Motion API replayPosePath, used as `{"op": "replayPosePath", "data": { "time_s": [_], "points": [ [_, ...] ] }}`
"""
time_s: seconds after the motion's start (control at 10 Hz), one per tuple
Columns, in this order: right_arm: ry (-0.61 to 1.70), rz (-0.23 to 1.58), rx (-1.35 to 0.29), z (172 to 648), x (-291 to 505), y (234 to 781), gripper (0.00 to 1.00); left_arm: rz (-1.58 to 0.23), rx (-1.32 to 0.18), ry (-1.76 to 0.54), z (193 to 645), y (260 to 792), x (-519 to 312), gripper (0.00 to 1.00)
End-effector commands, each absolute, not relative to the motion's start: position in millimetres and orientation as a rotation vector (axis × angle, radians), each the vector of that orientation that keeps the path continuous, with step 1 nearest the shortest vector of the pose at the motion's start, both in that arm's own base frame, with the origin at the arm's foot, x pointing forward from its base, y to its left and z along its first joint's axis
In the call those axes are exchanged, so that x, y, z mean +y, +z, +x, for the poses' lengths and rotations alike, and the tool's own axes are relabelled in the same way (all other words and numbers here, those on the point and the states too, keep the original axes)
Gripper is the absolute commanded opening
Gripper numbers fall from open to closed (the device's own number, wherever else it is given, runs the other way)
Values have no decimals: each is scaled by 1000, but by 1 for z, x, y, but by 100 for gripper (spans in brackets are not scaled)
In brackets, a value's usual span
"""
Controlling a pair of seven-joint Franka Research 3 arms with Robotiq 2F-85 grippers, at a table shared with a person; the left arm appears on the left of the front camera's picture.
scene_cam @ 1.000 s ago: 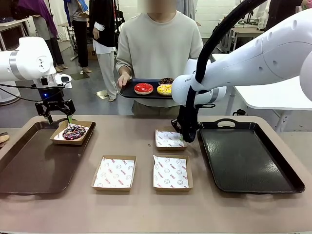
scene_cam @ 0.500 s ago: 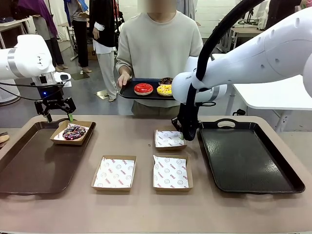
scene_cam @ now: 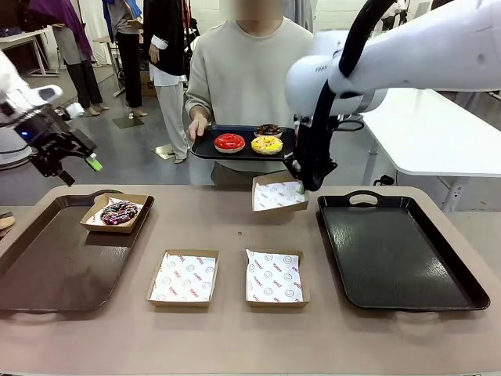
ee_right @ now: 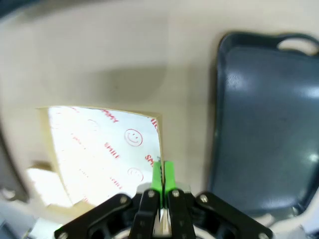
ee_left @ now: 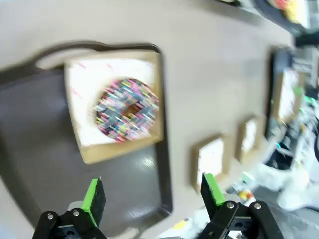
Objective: Individually package the donuts and arrange them on the tray.
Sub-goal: Place the picked Paper togo box on the Handle tray while simultaneously picking up another Paper togo box from the table with the other hand.
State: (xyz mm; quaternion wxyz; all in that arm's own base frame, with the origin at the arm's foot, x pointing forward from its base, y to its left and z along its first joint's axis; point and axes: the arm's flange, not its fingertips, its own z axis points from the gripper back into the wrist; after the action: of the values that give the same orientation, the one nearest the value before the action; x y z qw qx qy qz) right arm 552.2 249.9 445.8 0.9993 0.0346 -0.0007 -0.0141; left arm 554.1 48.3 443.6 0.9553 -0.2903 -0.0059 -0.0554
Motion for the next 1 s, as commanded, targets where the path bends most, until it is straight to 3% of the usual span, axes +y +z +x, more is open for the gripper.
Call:
{"op": "replayPosePath", "data": {
  "time_s": [0.0, 0.5, 0.9],
  "points": [
    [-58, 44, 13, 549, 253, 463, 0, -814, 2, -132, 523, 441, 82, 100],
    [-91, 48, 43, 557, 254, 499, 0, -1211, -121, 104, 463, 433, 180, 100],
    [-110, 55, 49, 568, 251, 506, 0, -1322, -181, 260, 418, 407, 233, 100]
  ]
}}
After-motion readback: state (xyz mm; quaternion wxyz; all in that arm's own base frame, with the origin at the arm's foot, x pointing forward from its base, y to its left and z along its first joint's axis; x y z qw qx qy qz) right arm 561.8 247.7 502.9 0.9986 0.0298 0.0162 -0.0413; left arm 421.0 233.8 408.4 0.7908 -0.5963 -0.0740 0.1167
